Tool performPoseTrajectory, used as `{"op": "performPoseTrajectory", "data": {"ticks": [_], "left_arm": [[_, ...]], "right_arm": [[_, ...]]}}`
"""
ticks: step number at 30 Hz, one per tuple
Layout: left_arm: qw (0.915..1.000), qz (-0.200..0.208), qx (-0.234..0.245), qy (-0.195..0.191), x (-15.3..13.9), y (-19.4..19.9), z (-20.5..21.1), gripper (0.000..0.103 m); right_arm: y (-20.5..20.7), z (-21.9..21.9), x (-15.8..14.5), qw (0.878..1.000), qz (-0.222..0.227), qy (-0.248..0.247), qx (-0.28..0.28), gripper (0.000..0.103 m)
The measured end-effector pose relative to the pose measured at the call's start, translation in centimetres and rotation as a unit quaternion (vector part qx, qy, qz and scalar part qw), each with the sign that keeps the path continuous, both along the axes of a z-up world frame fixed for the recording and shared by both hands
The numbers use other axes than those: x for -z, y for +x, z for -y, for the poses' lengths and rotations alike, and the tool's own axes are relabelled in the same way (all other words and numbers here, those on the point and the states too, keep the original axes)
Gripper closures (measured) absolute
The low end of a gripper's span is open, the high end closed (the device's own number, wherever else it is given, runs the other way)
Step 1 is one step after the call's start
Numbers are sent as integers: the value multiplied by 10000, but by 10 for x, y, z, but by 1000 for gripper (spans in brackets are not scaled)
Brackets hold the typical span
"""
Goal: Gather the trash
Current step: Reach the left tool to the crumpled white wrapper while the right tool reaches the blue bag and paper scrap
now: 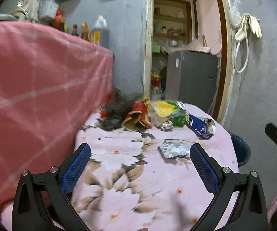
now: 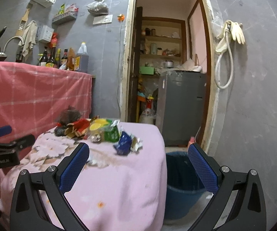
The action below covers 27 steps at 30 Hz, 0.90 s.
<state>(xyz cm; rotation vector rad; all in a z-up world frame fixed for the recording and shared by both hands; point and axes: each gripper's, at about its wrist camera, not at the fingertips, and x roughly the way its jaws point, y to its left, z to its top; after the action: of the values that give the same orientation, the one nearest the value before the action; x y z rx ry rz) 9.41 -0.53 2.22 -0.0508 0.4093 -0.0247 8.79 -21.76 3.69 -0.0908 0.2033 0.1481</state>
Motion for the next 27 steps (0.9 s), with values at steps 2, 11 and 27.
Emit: {"op": "performPoseTrajectory", "data": {"ticks": [2,11,27], "left_arm": [[9995,-276,45,-128,5,16,2,2],[9918,-1139,296,-500,22,64,14,14],[9684,-2176,715,-983,39,108,17,75]], "right_arm": [[16,5,-3,10000,12,-2,-66,0],[70,16,1,9988,-119,-68,-473,0],[145,19,36,9892,-1225,138,-792,44]]}}
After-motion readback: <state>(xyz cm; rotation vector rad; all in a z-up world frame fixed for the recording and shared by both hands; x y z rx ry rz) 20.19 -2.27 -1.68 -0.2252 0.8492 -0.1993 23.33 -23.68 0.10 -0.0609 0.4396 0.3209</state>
